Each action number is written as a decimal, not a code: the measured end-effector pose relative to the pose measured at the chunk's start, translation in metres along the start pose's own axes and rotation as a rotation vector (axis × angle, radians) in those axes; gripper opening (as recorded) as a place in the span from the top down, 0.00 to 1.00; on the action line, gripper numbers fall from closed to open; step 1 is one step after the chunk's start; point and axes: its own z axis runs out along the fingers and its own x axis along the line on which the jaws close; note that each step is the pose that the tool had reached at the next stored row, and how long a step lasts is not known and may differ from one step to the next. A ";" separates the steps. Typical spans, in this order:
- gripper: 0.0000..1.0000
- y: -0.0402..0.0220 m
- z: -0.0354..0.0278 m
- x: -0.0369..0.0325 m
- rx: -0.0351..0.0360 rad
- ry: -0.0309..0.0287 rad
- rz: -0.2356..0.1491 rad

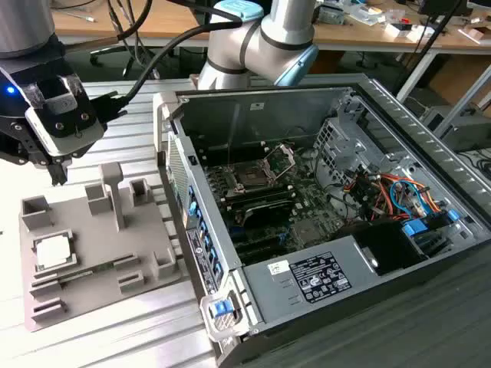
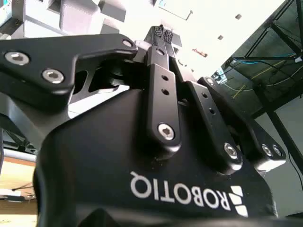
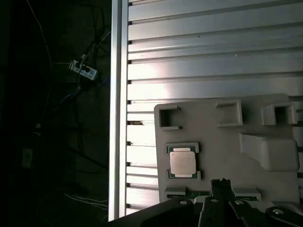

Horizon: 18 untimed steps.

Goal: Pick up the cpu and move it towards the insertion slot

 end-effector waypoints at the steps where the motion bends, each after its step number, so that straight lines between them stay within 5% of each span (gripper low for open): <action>1: 0.89 0.0000 0.0000 0.0000 -0.0005 0.0000 0.000; 18: 0.89 -0.0001 0.0024 0.0003 -0.0010 0.0001 0.000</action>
